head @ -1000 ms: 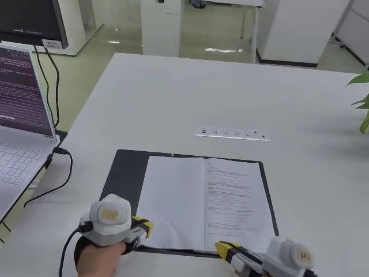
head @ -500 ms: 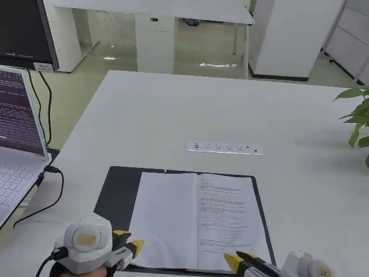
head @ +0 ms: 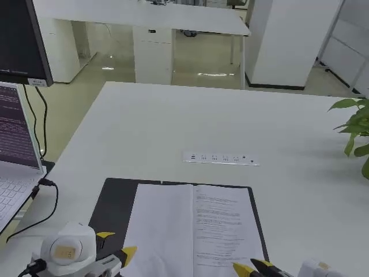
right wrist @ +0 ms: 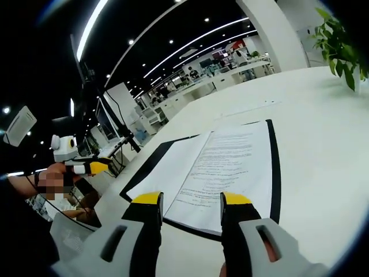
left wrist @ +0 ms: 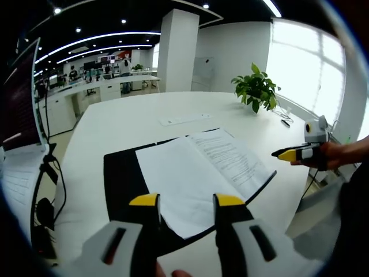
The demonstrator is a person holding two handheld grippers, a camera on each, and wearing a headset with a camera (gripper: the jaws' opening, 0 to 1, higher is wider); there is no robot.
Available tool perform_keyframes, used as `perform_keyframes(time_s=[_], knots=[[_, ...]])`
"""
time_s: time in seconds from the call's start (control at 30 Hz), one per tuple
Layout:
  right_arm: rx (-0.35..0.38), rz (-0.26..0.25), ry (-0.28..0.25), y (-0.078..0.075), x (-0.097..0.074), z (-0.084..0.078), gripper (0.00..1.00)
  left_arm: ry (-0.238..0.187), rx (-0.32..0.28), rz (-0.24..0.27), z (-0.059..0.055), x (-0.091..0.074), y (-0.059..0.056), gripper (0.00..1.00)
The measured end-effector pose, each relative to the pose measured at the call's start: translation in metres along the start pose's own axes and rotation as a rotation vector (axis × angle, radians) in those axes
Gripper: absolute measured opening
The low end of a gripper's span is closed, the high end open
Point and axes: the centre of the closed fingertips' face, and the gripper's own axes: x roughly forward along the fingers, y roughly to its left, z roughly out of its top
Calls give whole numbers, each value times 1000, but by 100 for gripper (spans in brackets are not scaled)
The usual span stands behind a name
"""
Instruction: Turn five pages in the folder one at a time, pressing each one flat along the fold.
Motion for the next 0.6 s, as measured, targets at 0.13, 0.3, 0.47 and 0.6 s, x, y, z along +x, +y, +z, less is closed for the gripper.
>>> perform_keyframes(time_s=[0.13,0.3,0.47,0.6], knots=[[-19,6,2,0,-5,2,41,-12,14,-17,4,-7,0,42],[-33,-1,13,0,-11,2,46,-3,30,-25,1,-16,2,50],[-56,5,3,5,-18,10,50,14,19,6,-2,-24,8,60],[-69,-3,-9,7,-23,17,53,6,15,5,-3,-28,7,63]])
